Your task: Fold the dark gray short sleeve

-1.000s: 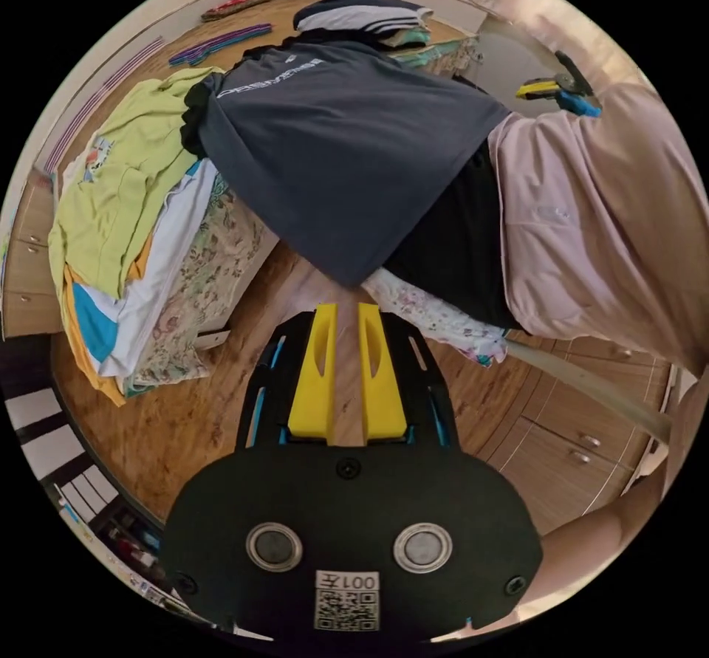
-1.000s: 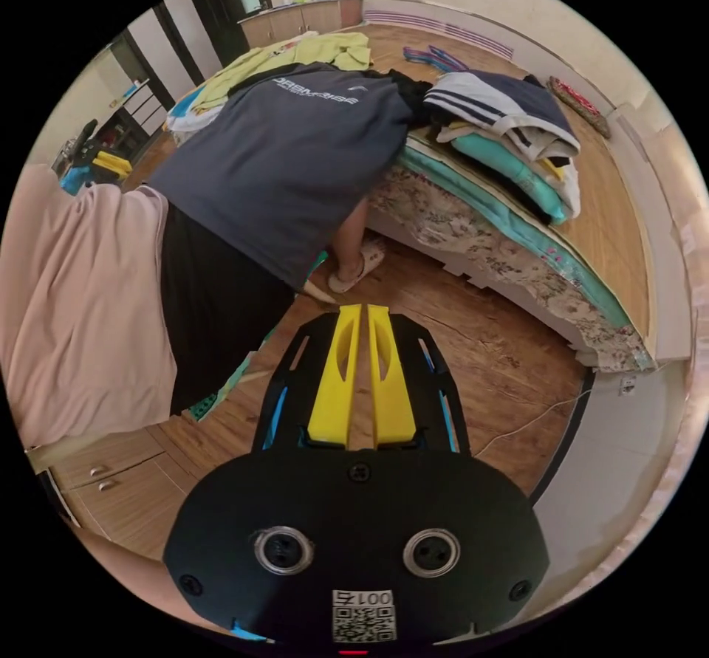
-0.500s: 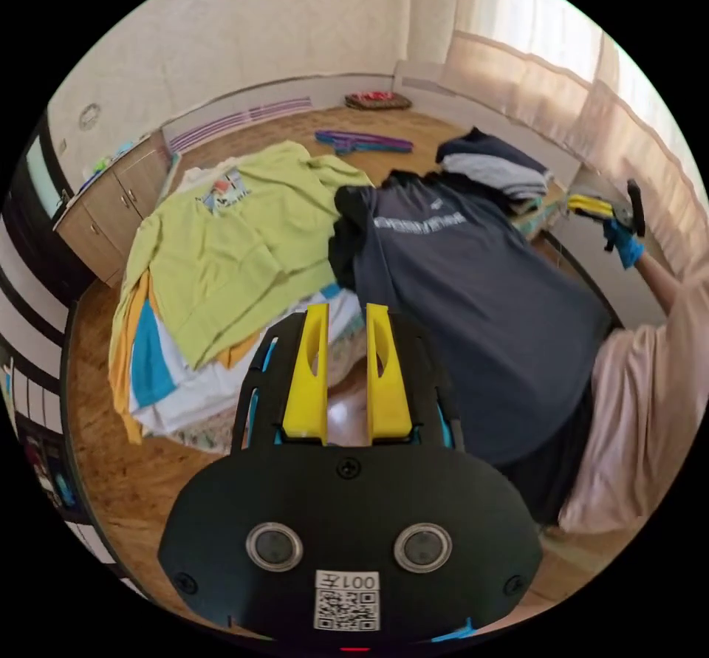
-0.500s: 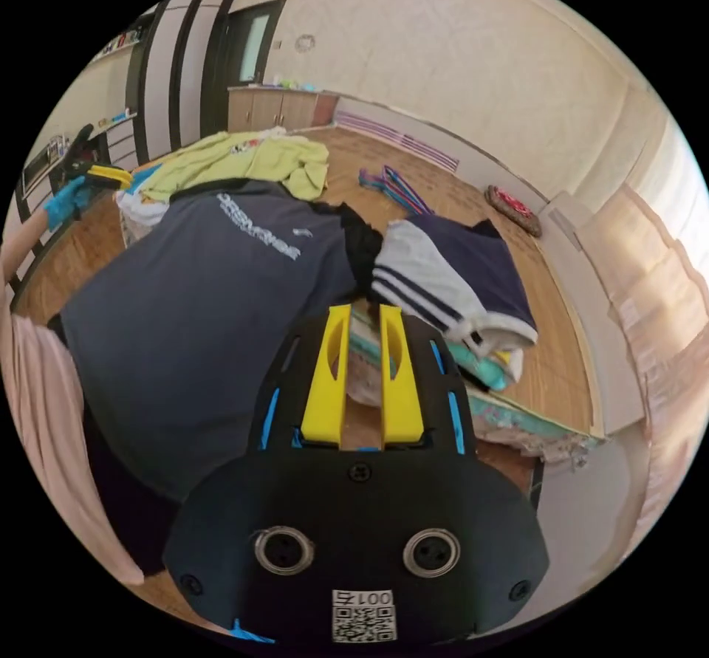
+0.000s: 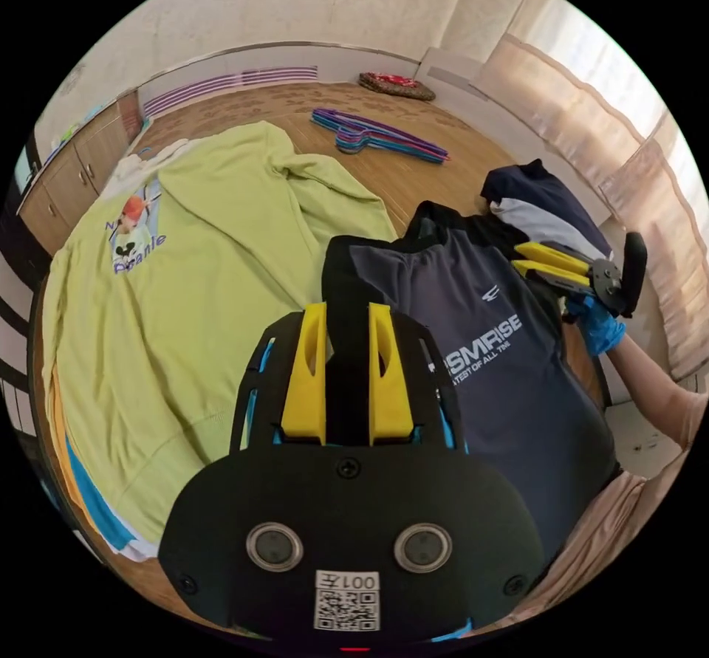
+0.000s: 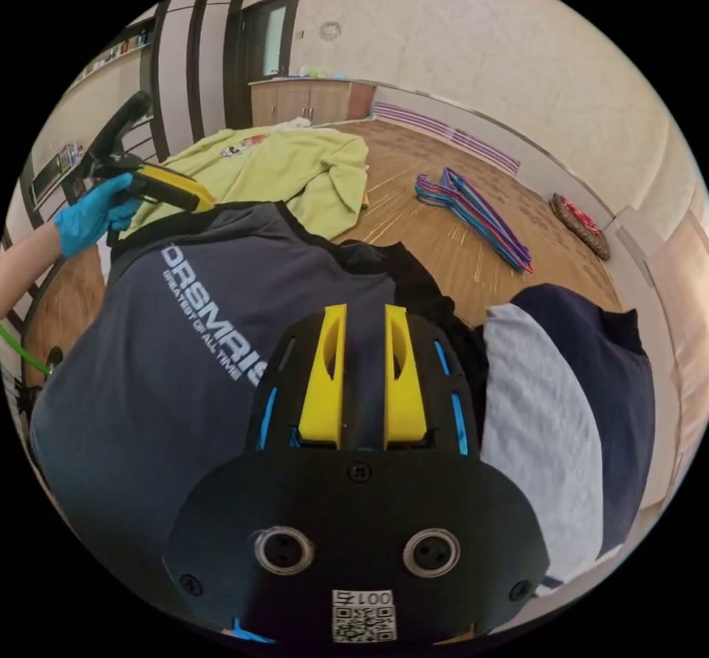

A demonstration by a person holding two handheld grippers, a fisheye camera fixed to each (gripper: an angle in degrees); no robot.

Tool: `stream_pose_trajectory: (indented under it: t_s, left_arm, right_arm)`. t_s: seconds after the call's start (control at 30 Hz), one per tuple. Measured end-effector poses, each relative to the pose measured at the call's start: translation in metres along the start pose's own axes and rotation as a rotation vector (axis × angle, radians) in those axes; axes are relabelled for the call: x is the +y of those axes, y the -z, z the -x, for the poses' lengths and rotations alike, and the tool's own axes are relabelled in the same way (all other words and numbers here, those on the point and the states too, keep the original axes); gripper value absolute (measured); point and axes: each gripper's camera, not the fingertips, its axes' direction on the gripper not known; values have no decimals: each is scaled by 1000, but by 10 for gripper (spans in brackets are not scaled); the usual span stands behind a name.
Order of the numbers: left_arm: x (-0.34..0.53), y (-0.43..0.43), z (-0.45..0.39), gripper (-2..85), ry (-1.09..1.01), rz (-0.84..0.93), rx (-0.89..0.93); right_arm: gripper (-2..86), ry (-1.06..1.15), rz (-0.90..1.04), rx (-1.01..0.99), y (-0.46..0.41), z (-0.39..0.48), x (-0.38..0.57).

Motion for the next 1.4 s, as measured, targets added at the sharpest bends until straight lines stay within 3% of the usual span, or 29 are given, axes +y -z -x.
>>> stream_pose_trajectory:
  t_s: [0.17,0.3,0.53,0.7,0.9,1.07,1.27,1.4]
  left_arm:
    - [-23,-17,-4,62,-9,66,51]
    - [-34,-29,-1,12,55,135,16]
    - [-40,9,-12,-12,55,23,-37]
    - [-51,50,-31,-12,-32,-41,-179]
    - [-65,92,-59,-13,-177,-73,-428]
    - [-84,106,-67,-13,-212,-81,-546]
    - [-105,72,-36,-7,-93,11,-319]
    - [-89,75,-26,0,0,-30,-275]
  right_arm:
    - [93,-128,18,3,-55,-29,-50]
    - [94,-126,108,18,-105,-40,-90]
    - [45,-153,172,85,-154,-36,-122]
    - [25,-59,152,193,-149,-10,-134]
    - [19,50,-76,411,-89,10,-153]
    - [20,4,-131,394,-68,3,-179]
    - [30,1,47,222,-116,-12,-196]
    - [18,13,10,197,-109,-23,-168]
